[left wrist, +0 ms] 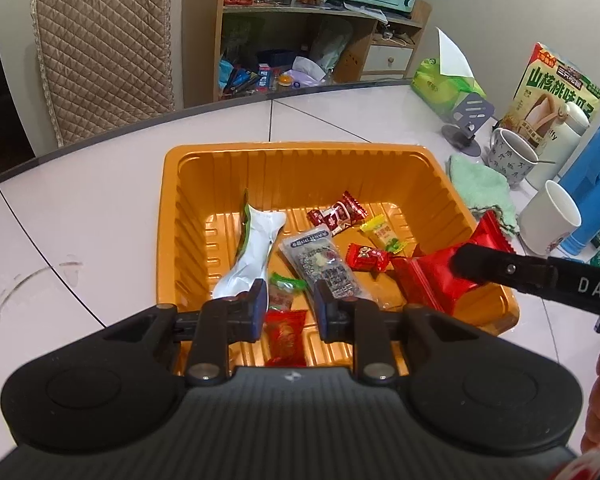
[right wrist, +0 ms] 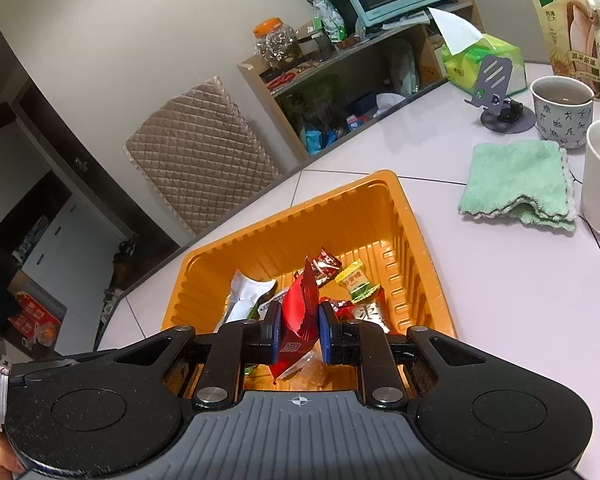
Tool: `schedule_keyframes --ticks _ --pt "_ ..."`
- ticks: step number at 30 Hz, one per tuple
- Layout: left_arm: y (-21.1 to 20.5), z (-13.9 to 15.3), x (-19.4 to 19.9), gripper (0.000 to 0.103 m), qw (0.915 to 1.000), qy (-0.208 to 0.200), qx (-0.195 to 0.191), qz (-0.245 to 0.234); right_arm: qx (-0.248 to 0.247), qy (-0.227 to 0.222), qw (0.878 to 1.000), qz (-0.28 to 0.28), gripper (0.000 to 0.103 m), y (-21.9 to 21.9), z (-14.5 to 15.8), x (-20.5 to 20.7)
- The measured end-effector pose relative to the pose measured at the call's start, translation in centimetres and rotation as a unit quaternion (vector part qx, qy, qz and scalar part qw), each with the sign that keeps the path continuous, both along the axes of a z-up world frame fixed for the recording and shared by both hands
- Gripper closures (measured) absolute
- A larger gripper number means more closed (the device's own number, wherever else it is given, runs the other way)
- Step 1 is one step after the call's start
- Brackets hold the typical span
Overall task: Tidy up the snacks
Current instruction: 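Carry the red-and-gold packet with the left tool and red packet with the right tool over the tray, then open the left tool to drop its packet while the right tool releases the red packet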
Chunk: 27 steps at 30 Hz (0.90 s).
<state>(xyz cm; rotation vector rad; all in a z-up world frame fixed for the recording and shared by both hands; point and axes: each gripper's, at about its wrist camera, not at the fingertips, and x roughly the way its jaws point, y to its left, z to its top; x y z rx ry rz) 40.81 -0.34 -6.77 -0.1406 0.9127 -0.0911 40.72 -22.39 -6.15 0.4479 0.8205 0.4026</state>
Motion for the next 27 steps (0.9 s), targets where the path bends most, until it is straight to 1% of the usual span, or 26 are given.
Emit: schedule_keyframes --ticks 8,12,19,22,27 --pt "1.0 0.3 0.1 0.081 0.9999 0.005 0.009 0.0 0.008 0.01 1.0 0.008 0.084 0.6 -0.2 0.6" --pt "1.3 0.4 0.1 0.081 0.9999 0.007 0.011 -0.001 0.008 0.022 1.0 0.02 0.084 1.5 -0.5 0.9" --pt "1.7 0.4 0.0 0.08 0.9999 0.01 0.011 -0.002 -0.019 0.049 0.997 0.062 0.084 3.6 -1.1 1.8" --pt "1.6 0.3 -0.1 0.08 0.9999 0.009 0.011 -0.003 -0.029 0.052 0.995 0.077 0.084 4.3 -1.3 2.1" --pt "1.7 0.4 0.0 0.08 0.9999 0.009 0.01 -0.002 -0.031 0.054 0.994 0.085 0.084 4.8 -1.7 2.4"
